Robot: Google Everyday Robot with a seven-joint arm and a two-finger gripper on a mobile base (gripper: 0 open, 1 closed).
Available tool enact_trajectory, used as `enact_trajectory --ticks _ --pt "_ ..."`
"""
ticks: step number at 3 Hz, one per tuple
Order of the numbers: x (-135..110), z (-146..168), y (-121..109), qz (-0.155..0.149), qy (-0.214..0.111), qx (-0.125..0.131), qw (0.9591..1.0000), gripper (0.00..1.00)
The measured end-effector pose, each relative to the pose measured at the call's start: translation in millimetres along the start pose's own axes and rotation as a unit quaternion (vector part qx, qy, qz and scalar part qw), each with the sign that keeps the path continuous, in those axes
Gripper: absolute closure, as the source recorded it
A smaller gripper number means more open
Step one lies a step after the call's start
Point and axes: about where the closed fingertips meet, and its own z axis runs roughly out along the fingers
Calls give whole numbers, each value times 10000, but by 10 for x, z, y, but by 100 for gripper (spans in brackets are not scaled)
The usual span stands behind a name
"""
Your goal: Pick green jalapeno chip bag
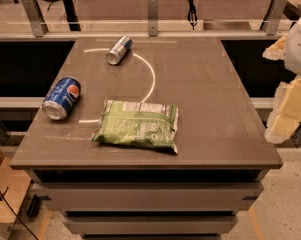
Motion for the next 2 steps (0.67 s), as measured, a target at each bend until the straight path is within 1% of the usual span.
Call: enact_trajectory --ticks 1,2 --pt "0 0 0 0 -1 0 10000 0" --pt "-41 -16 -8 9 -124 35 9999 0"
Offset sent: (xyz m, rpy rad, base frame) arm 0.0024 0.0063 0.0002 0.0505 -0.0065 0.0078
